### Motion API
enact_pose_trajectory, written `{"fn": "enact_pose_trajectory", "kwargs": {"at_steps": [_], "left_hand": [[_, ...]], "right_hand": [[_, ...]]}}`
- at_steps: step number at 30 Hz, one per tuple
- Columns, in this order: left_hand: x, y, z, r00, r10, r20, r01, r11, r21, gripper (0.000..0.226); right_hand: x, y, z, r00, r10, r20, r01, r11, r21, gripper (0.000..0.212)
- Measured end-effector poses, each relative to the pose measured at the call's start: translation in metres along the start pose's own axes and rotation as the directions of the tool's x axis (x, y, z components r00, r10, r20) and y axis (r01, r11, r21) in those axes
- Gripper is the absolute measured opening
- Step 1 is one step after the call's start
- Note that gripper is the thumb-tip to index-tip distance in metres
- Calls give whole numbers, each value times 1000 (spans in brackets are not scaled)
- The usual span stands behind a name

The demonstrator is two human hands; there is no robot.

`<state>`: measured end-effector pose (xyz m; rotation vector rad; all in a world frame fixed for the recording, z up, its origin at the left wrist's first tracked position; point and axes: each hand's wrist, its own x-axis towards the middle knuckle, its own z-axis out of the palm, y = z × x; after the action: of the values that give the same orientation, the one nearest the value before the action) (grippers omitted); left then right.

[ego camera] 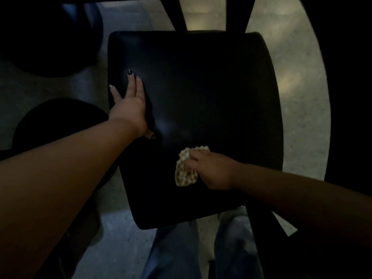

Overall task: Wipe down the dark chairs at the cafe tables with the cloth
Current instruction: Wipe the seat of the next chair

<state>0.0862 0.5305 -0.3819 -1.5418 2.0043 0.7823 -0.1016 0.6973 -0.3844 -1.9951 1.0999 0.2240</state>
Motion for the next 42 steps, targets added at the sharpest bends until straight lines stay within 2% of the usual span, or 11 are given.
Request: {"fn": "enact_pose_trajectory", "kwargs": {"at_steps": [3, 6, 10, 16, 19, 22, 26, 33, 37, 39, 42], "left_hand": [[2, 0, 0, 1000, 3, 5, -3, 1000, 10, 153], [4, -1, 1, 1000, 8, 0, -8, 1000, 16, 155], [3, -1, 1, 1000, 6, 6, -6, 999, 32, 155], [-7, 8, -11, 997, -31, 68, 27, 998, 59, 148], [-9, 25, -16, 997, -18, 75, 2, 978, 209, 141], [-4, 57, -19, 957, 259, 128, -286, 917, 278, 130], [8, 97, -9, 906, 320, 277, -384, 898, 217, 137], [6, 98, 15, 946, 277, 166, -309, 925, 222, 138], [6, 102, 12, 950, 256, 180, -292, 932, 216, 136], [6, 102, 15, 953, 250, 168, -284, 933, 220, 137], [10, 99, 20, 954, 263, 142, -290, 929, 228, 137]], "right_hand": [[17, 28, -47, 967, 4, -256, 45, 982, 184, 24], [37, 92, -112, 813, 346, -468, -236, 931, 278, 37], [49, 125, -124, 789, 522, -323, -508, 851, 135, 52], [6, 32, -30, 959, 260, -111, -244, 960, 141, 20], [-1, 28, -33, 954, 278, -115, -241, 934, 265, 15], [13, 67, -79, 850, 397, -347, -262, 889, 376, 17], [22, 133, -134, 707, 573, -415, -566, 810, 155, 57], [-12, 79, -49, 800, 527, -286, -527, 846, 84, 64], [-39, 62, -43, 829, 535, -163, -486, 833, 263, 59], [-31, 86, -67, 728, 582, -362, -494, 812, 312, 56], [-12, 126, -115, 432, 678, -595, -522, 726, 448, 36]]}}
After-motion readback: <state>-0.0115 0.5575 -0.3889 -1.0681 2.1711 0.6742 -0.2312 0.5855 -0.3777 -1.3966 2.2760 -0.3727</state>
